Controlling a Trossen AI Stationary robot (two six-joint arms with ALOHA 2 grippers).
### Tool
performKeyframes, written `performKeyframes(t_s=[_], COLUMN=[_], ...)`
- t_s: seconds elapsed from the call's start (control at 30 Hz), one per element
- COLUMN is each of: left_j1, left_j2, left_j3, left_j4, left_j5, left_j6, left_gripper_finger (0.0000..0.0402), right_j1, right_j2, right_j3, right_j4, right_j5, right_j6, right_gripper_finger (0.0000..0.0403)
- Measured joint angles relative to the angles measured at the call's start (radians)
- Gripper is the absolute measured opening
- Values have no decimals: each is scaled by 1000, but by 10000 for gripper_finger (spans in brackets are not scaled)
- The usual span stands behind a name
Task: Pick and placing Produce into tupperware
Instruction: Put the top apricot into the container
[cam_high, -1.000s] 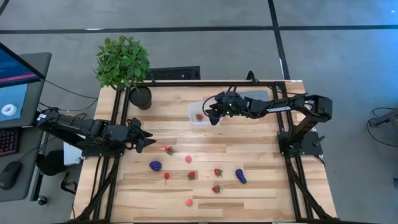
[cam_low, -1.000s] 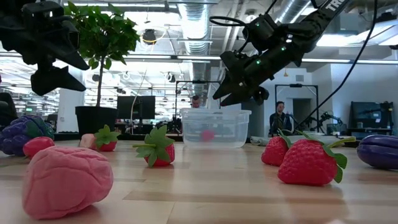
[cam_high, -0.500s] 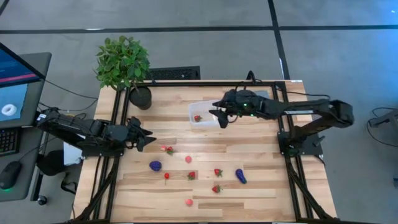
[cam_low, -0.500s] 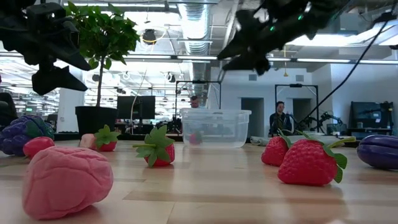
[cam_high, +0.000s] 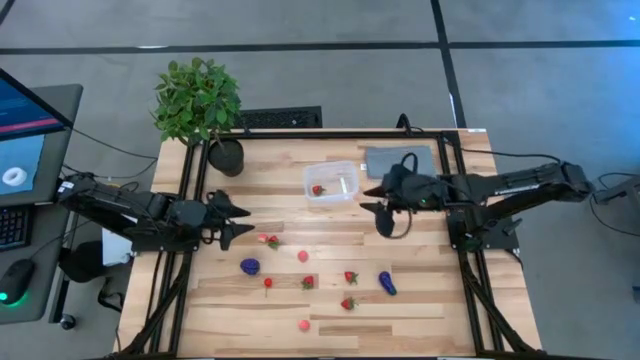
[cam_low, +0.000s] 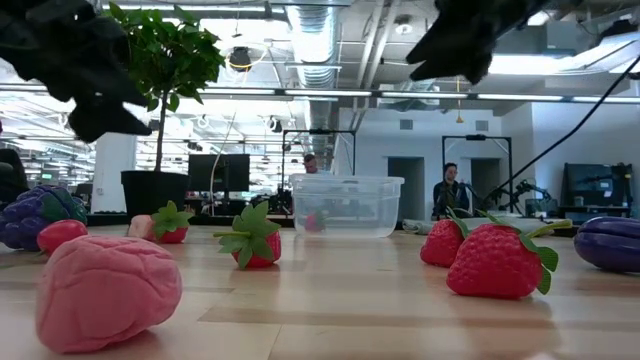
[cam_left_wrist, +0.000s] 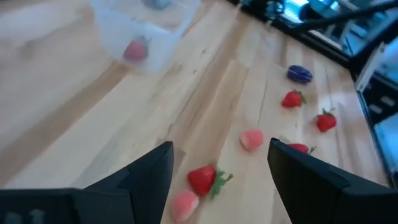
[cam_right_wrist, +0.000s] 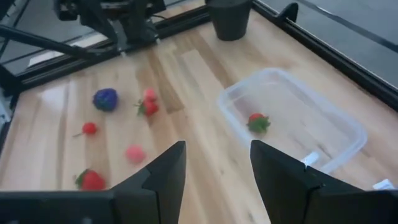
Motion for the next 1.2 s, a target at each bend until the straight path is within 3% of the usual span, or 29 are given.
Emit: performKeyframes(t_s=[0.2, 0.4, 0.77, 0.97, 1.2], left_j1=[0, 0, 0, 0, 0], left_j2=[88, 188, 309, 395, 537], left_j3=[0, 0, 0, 0, 0], left_j4=[7, -100, -20, 60, 150], left_j5=[28, 29, 108, 128, 159], left_j6=[172, 200, 358, 406, 411], left_gripper_finger=[249, 249, 249, 249, 249], right_j1=[170, 352, 654, 730, 737], right_j2=[-46, -55, -52, -52, -52], right_j3=[0, 0, 0, 0, 0], right_j4=[-103, -174, -309, -333, -334], right_j5=[119, 237, 484, 586, 589], right_j6=[132, 312, 685, 777, 785], right_gripper_finger=[189, 180, 167, 160, 151])
